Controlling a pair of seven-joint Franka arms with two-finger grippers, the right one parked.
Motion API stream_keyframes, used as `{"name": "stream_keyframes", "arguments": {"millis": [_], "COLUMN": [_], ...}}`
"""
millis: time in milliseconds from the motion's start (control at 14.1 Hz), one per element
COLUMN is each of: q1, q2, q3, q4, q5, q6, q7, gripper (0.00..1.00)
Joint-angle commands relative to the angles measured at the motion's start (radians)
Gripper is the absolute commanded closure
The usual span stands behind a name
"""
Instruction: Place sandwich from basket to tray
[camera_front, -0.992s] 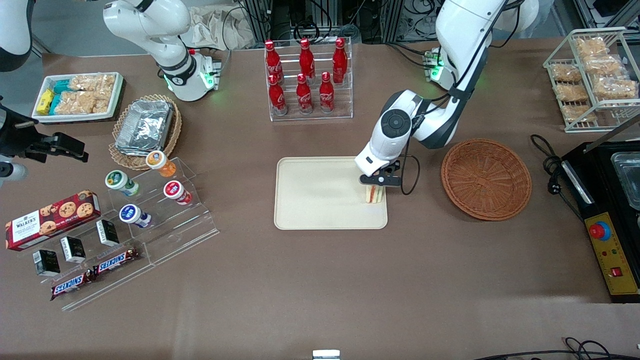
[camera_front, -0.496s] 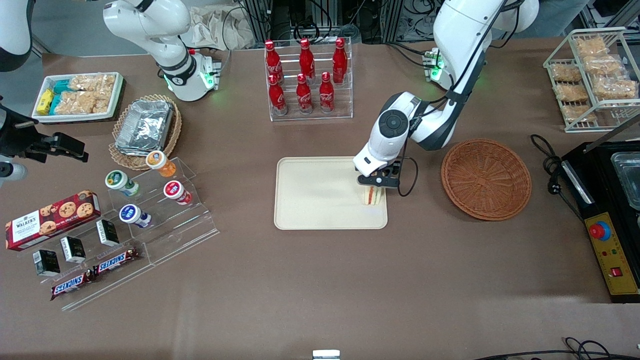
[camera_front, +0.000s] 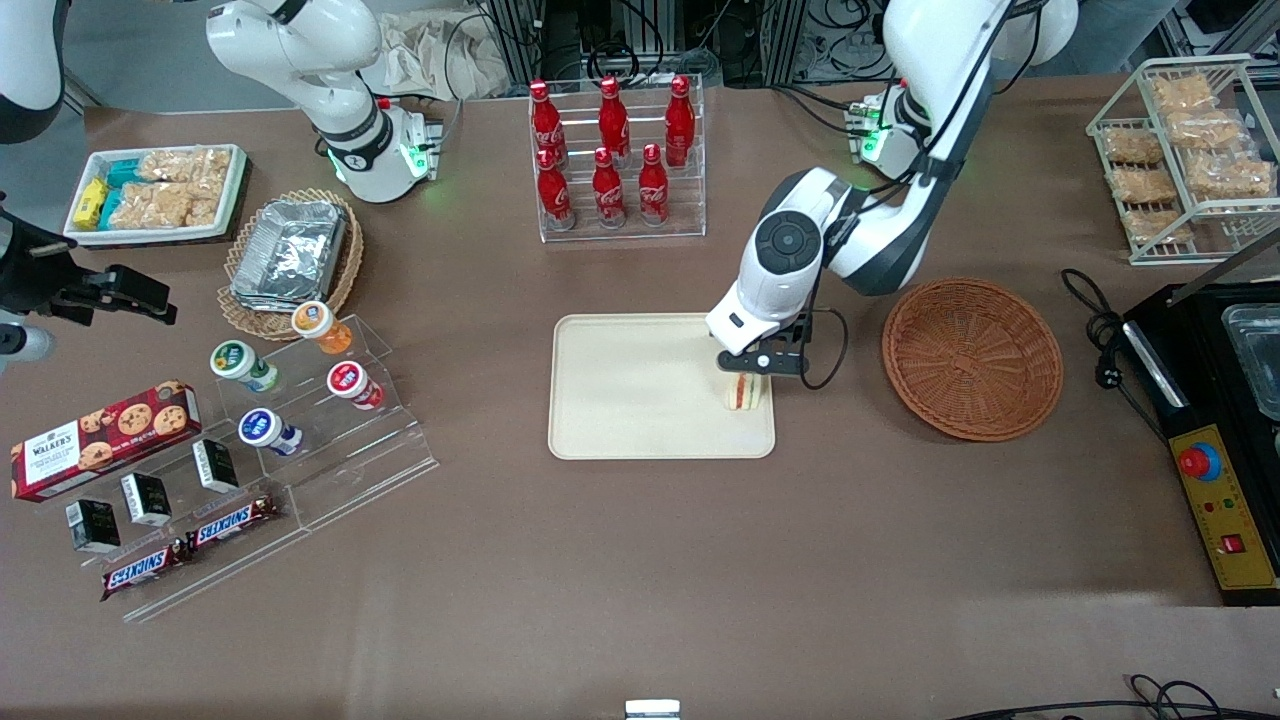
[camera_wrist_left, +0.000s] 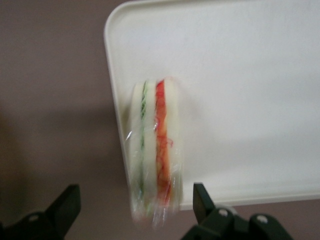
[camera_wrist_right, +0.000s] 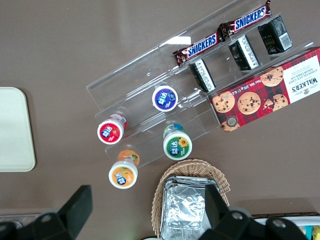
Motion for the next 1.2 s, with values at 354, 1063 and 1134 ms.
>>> {"name": "stream_keyframes", "arguments": {"millis": [354,1063,1134], "q1": [0.238,0.527,0.527], "q2": [-0.043,-0.192,-0.229], "q3": [0.015,0.018,0.017], "q4": [0.438,0.513,0.494], "q5": [-0.054,-0.019,-0.017], "q6": [-0.54,-0.611,-0.623], "q7": [0.292,0.426,0.41], "gripper": [0.0,0.0,0.0]}}
